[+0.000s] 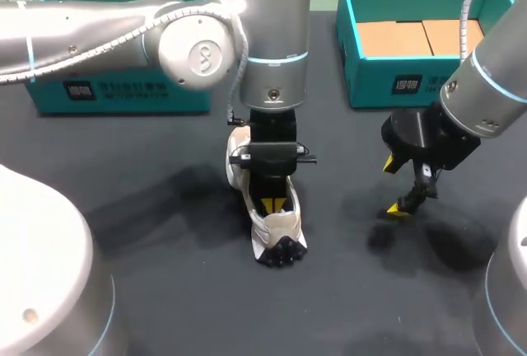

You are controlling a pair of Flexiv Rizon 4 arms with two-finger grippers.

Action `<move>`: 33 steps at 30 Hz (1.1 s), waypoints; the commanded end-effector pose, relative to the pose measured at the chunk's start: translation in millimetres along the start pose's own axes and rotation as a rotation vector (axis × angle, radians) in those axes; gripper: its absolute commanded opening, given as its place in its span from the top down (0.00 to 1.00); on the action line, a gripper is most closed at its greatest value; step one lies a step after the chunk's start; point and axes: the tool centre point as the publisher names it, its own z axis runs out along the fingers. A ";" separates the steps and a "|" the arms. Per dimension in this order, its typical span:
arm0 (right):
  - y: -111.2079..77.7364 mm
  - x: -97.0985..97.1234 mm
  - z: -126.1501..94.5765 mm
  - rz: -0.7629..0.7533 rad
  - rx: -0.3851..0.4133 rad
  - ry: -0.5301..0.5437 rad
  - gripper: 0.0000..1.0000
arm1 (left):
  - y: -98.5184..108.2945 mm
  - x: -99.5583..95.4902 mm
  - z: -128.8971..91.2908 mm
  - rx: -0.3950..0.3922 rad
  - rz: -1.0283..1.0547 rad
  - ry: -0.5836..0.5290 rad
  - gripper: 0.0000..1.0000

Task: Take the shoe out of the shoebox, open the shoe tongue, remove and reinsert the insole, then place the shoe into the shoebox

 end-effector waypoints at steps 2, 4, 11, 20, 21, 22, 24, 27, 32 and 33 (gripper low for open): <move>-0.2 1.3 0.7 0.001 0.001 -0.003 0.00 | -7.3 -4.4 15.4 0.005 0.001 0.019 1.00; -0.2 1.3 0.7 0.001 0.001 -0.003 0.00 | -8.1 -7.6 25.3 -0.002 -0.006 0.031 1.00; -0.2 1.3 0.7 0.001 0.001 -0.003 0.00 | 9.0 -7.3 50.0 -0.015 -0.057 0.053 1.00; -0.2 1.3 0.7 0.001 0.001 -0.003 0.00 | 12.7 -0.7 35.0 -0.071 -0.064 0.013 1.00; -0.2 1.3 0.7 0.001 0.001 -0.003 0.00 | 9.6 -0.5 29.6 -0.085 -0.055 0.002 1.00; -0.2 1.3 0.7 0.001 0.001 -0.003 0.00 | 7.4 -1.1 27.1 -0.095 -0.049 -0.002 1.00; -0.2 1.3 0.7 0.001 0.001 -0.003 0.00 | 2.5 -2.8 26.0 -0.097 -0.029 -0.004 1.00; -0.2 1.3 0.7 0.001 0.001 -0.003 0.00 | -0.8 -6.4 35.7 -0.095 -0.017 0.010 1.00; -0.2 1.3 0.7 0.001 0.001 -0.003 0.00 | 4.7 -8.7 60.0 -0.086 -0.032 0.048 1.00; -0.2 1.3 0.7 0.001 0.001 -0.003 0.00 | 7.8 -8.6 64.5 -0.083 -0.039 0.054 1.00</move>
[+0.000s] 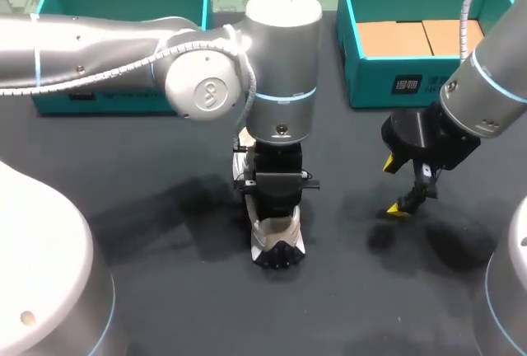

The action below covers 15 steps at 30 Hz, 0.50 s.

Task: Take the shoe out of the shoebox, open the shoe tongue, remove and reinsert the insole, then place the shoe into the shoebox

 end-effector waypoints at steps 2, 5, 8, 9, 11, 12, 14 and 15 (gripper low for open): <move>-0.2 1.2 0.7 0.001 0.000 -0.003 0.00 | 12.6 -7.6 28.9 -0.001 -0.028 0.027 1.00; -0.2 1.2 0.7 0.001 0.000 -0.003 0.00 | 23.3 -4.2 35.1 -0.016 -0.054 0.039 1.00; -0.2 1.2 0.7 0.001 0.000 -0.003 0.00 | 32.5 1.5 33.2 -0.037 -0.078 0.036 1.00; -0.2 1.2 0.7 0.001 0.000 -0.003 0.00 | 35.7 3.9 30.9 -0.045 -0.087 0.030 1.00; -0.2 1.2 0.7 0.001 0.000 -0.003 0.00 | 40.5 7.9 25.3 -0.061 -0.099 0.022 1.00; -0.2 1.2 0.7 0.001 0.000 -0.003 0.00 | 42.4 9.8 21.5 -0.068 -0.103 0.014 1.00; -0.2 1.2 0.7 0.001 0.000 -0.003 0.00 | 43.3 13.1 13.2 -0.084 -0.103 0.001 1.00; -0.2 1.2 0.7 0.001 0.000 -0.003 0.00 | 42.2 14.5 8.3 -0.088 -0.099 -0.007 1.00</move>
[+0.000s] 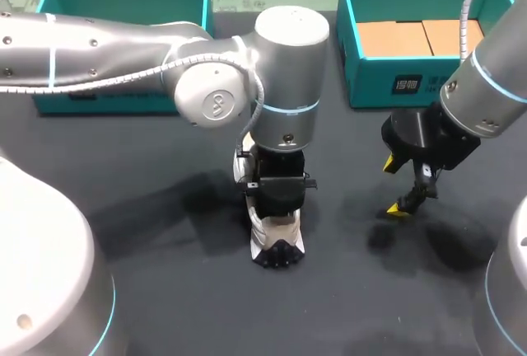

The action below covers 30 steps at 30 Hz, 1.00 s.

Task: Take the shoe out of the shoebox, open the shoe tongue, remove and reinsert the insole, then place the shoe into the shoebox

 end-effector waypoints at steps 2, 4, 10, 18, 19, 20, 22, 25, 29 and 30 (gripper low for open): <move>-0.2 1.3 0.7 0.001 0.000 -0.003 0.00 | 7.0 14.6 -12.4 -0.015 0.021 -0.046 1.00; -0.2 1.3 0.7 0.001 0.000 -0.003 0.00 | 1.3 15.4 -19.6 -0.011 0.047 -0.057 1.00; -0.2 1.3 0.7 0.001 0.000 -0.003 0.00 | -19.0 10.4 -41.9 -0.061 0.115 -0.069 1.00; -0.2 1.3 0.7 0.001 0.000 -0.003 0.00 | -6.7 -3.6 -48.9 -0.192 0.076 -0.045 1.00; -0.2 1.3 0.7 0.001 0.000 -0.003 0.00 | -3.3 -4.1 -49.2 -0.205 0.067 -0.042 1.00; -0.2 1.3 0.7 0.001 0.000 -0.003 0.00 | 0.0 -4.5 -49.6 -0.212 0.060 -0.042 1.00; -0.2 1.3 0.7 0.001 0.000 -0.003 0.00 | 5.5 -4.9 -50.7 -0.227 0.044 -0.041 1.00; -0.2 1.3 0.7 0.001 0.000 -0.003 0.00 | 10.8 -3.5 -51.8 -0.250 0.024 -0.040 1.00; -0.2 1.3 0.7 0.001 0.000 -0.003 0.00 | 15.8 0.5 -50.4 -0.275 -0.001 -0.028 1.00; -0.2 1.3 0.7 0.001 0.000 -0.003 0.00 | 16.4 2.2 -49.8 -0.278 -0.006 -0.026 1.00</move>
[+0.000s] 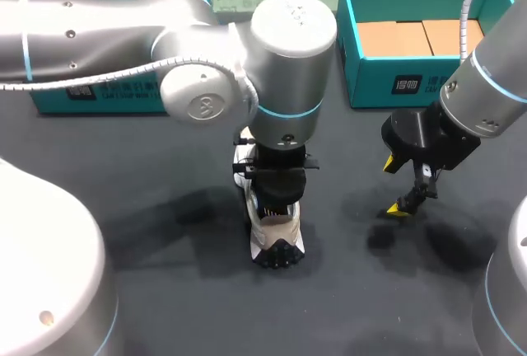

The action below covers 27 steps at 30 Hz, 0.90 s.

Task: Take the shoe out of the shoebox, open the shoe tongue, remove and reinsert the insole, then place the shoe into the shoebox

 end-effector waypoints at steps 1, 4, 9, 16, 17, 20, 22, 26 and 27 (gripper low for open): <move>-0.2 1.2 0.6 0.001 0.000 -0.003 0.00 | 0.0 3.0 1.7 -0.013 -0.013 0.008 1.00; -0.2 1.2 0.6 0.001 0.000 -0.003 0.00 | 0.4 7.5 3.1 -0.024 -0.030 0.012 0.84; -0.2 1.2 0.6 0.001 0.000 -0.003 0.00 | 2.6 10.9 6.9 -0.054 -0.063 0.023 0.46; -0.2 1.2 0.6 0.001 0.000 -0.003 0.00 | 10.4 13.7 8.2 -0.049 -0.084 0.028 0.00; -0.2 1.2 0.6 0.001 0.000 -0.003 0.00 | 11.3 13.9 7.6 -0.049 -0.086 0.027 0.00; -0.2 1.2 0.6 0.001 0.000 -0.003 0.00 | 15.0 13.3 6.6 -0.042 -0.096 0.021 0.00; -0.2 1.2 0.6 0.001 0.000 -0.003 0.00 | 15.1 12.9 4.5 -0.040 -0.095 0.012 0.00; -0.2 1.2 0.6 0.001 0.000 -0.003 0.00 | 11.4 12.3 0.1 -0.035 -0.086 -0.007 0.00; -0.2 1.2 0.6 0.001 0.000 -0.003 0.00 | 11.2 11.8 -0.2 -0.035 -0.085 -0.009 0.00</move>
